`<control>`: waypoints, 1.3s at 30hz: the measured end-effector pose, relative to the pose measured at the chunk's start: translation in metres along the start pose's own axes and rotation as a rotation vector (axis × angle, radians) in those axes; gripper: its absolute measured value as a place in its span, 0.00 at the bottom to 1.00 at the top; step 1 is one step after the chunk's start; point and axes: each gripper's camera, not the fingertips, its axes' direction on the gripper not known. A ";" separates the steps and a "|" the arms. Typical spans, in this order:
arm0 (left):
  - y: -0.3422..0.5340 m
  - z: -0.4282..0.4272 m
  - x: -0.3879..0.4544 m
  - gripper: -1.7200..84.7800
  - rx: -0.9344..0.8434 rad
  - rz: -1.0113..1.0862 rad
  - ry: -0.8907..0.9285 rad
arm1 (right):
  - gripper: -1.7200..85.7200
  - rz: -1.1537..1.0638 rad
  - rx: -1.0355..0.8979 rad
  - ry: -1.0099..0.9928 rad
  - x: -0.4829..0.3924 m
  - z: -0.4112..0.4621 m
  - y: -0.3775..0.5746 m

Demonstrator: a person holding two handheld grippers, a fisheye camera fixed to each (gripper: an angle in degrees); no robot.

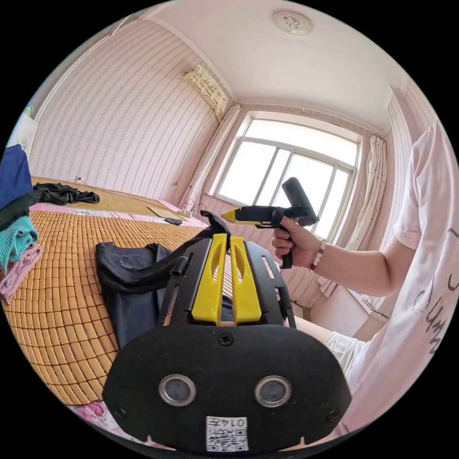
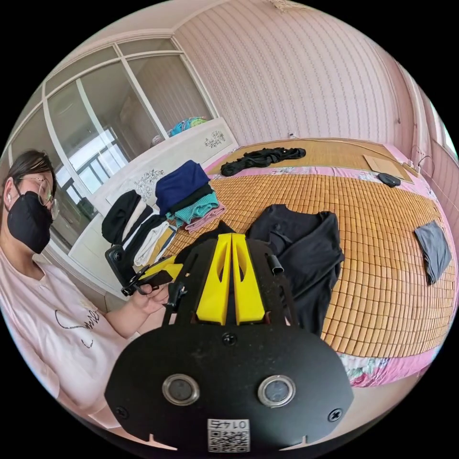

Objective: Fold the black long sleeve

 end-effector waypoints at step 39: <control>0.005 0.139 0.093 0.01 -0.515 0.308 -0.092 | 0.03 0.312 -0.193 -0.175 0.177 -0.053 0.074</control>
